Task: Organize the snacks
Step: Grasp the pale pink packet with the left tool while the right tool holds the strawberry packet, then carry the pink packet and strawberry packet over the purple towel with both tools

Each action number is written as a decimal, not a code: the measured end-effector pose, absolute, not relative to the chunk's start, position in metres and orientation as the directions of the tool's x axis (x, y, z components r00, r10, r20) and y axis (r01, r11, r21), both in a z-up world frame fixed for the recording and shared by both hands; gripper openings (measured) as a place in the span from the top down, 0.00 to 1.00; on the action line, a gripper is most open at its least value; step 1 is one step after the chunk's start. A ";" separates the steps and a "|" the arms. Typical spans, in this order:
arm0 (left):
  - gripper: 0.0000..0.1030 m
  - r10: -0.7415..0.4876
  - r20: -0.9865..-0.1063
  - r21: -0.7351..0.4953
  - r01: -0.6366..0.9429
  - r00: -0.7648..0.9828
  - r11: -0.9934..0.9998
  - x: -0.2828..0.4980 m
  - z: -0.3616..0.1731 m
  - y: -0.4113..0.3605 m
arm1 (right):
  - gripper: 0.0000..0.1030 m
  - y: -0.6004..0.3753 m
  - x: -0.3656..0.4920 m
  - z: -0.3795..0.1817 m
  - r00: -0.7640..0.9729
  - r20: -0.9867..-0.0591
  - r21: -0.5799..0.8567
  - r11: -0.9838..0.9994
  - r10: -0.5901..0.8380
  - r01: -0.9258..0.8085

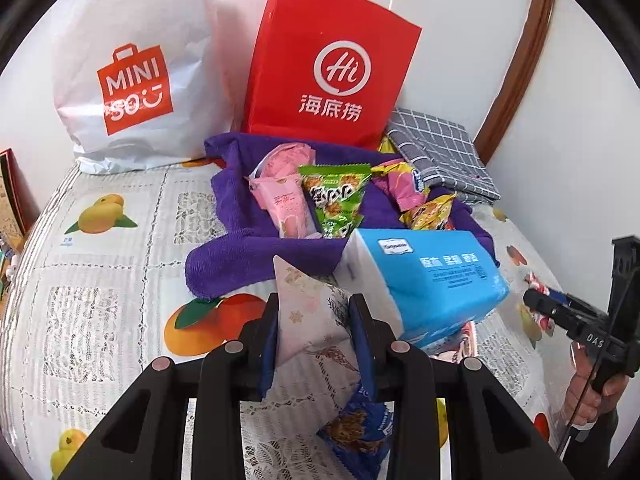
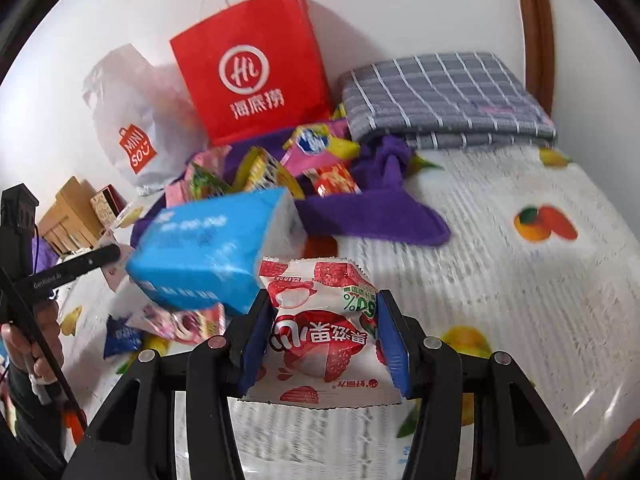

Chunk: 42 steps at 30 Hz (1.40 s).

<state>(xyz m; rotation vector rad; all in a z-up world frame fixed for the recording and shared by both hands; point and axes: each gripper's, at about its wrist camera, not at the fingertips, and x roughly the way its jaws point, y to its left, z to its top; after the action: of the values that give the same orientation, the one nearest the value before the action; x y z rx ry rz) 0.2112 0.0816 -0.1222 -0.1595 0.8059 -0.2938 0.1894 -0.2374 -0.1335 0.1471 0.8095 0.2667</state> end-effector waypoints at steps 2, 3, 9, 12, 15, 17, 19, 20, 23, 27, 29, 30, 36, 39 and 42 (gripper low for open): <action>0.70 -0.330 -0.679 -0.255 0.212 0.656 0.944 0.209 -0.119 0.080 | 0.50 -0.229 0.189 -0.122 0.670 -0.681 0.221 0.955 0.295 -0.196; 0.70 -0.336 -0.674 -0.256 0.218 0.658 0.942 0.208 -0.118 0.079 | 0.50 -0.225 0.189 -0.116 0.674 -0.676 0.219 0.954 0.298 -0.202; 0.70 -0.359 -0.653 -0.271 0.237 0.667 0.933 0.204 -0.112 0.078 | 0.50 -0.204 0.193 -0.087 0.703 -0.647 0.187 0.955 0.295 -0.229; 0.70 -0.356 -0.646 -0.266 0.238 0.675 0.934 0.203 -0.111 0.078 | 0.50 -0.196 0.198 -0.078 0.710 -0.640 0.178 0.955 0.294 -0.235; 0.70 -0.345 -0.642 -0.256 0.233 0.684 0.938 0.203 -0.111 0.079 | 0.50 -0.189 0.204 -0.068 0.720 -0.635 0.157 0.959 0.281 -0.236; 0.70 -0.325 -0.647 -0.237 0.222 0.690 0.946 0.203 -0.112 0.079 | 0.50 -0.184 0.209 -0.062 0.726 -0.637 0.132 0.965 0.259 -0.228; 0.70 -0.302 -0.650 -0.214 0.213 0.698 0.953 0.204 -0.112 0.079 | 0.50 -0.181 0.213 -0.057 0.731 -0.636 0.116 0.967 0.247 -0.226; 0.70 -0.289 -0.652 -0.200 0.209 0.701 0.957 0.205 -0.113 0.079 | 0.50 -0.180 0.216 -0.055 0.731 -0.638 0.110 0.969 0.241 -0.224; 0.70 -0.270 -0.656 -0.185 0.196 0.705 0.963 0.208 -0.114 0.080 | 0.50 -0.180 0.224 -0.049 0.733 -0.643 0.095 0.972 0.224 -0.213; 0.70 -0.246 -0.670 -0.179 0.169 0.700 0.969 0.215 -0.114 0.082 | 0.50 -0.181 0.238 -0.042 0.734 -0.652 0.068 0.979 0.190 -0.193; 0.70 -0.250 -0.675 -0.195 0.158 0.694 0.968 0.217 -0.108 0.085 | 0.50 -0.180 0.246 -0.041 0.731 -0.662 0.048 0.982 0.166 -0.180; 0.70 -0.260 -0.674 -0.207 0.162 0.692 0.965 0.218 -0.104 0.086 | 0.50 -0.180 0.251 -0.041 0.726 -0.669 0.042 0.983 0.159 -0.177; 0.70 -0.252 -0.669 -0.182 0.175 0.699 0.968 0.230 -0.062 0.080 | 0.50 -0.176 0.276 -0.042 0.712 -0.683 0.044 0.982 0.164 -0.183; 0.70 -0.254 -0.666 -0.191 0.168 0.701 0.967 0.240 -0.046 0.077 | 0.50 -0.174 0.288 -0.038 0.709 -0.683 0.055 0.979 0.179 -0.195; 0.70 -0.206 -0.688 -0.158 0.133 0.696 0.978 0.254 -0.034 0.072 | 0.50 -0.170 0.299 -0.031 0.714 -0.675 0.052 0.977 0.186 -0.206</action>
<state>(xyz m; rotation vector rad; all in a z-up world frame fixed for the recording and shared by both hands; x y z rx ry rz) 0.2544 0.0717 -0.0339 -0.0989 0.7788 -0.1890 0.2994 -0.1704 -0.0305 -0.0279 0.7450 0.2169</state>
